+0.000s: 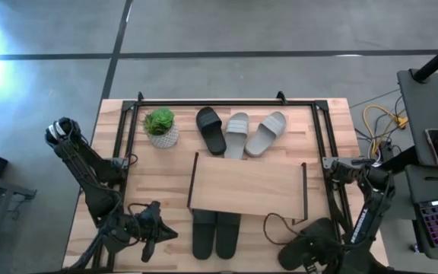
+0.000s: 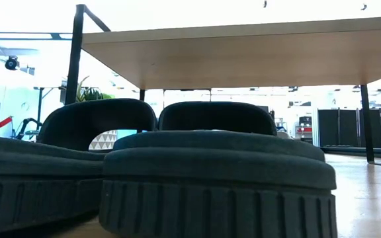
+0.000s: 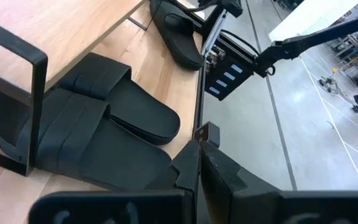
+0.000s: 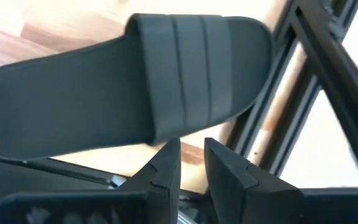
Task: Pick and place slides into the shelf
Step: Put the black slide on the shelf
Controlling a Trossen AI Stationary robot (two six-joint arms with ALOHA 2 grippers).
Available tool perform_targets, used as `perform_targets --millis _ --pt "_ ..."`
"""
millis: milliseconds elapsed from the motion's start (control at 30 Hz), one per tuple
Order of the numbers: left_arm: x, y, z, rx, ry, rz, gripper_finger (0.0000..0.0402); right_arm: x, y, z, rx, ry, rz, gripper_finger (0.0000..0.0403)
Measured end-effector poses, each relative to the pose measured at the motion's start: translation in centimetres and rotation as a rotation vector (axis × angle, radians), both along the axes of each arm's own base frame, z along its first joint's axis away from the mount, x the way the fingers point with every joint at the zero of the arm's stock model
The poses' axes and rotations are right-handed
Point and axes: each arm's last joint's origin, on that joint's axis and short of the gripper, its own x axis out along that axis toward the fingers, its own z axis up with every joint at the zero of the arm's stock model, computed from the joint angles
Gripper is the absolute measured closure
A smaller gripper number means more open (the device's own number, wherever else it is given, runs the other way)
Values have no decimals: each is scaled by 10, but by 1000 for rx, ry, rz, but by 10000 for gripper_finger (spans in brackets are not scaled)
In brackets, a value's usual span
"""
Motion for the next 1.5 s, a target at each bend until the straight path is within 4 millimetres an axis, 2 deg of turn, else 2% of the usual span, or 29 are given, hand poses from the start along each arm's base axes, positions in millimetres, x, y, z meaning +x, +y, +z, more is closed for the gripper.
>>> perform_targets --millis 100,233,333,433,667,800,1100,1500 --pt "1 1 0 -1 -3 8 402 5 5 -5 10 -30 27 339" --pt "3 3 0 0 -1 18 402 13 17 -14 109 -98 102 339" --pt "5 4 0 0 -1 26 402 14 20 -22 101 -82 81 335" --pt "5 5 0 -3 0 30 402 13 20 -27 77 -41 48 311" --pt "6 5 -1 -45 20 32 402 13 19 -29 54 -29 28 227" --pt "6 5 -1 -50 21 34 402 11 15 -32 22 -8 18 202" --pt "9 8 -1 -52 25 46 402 6 1 -54 -79 64 5 200" --pt "12 10 -2 -59 34 42 402 9 8 -84 -154 139 33 208"
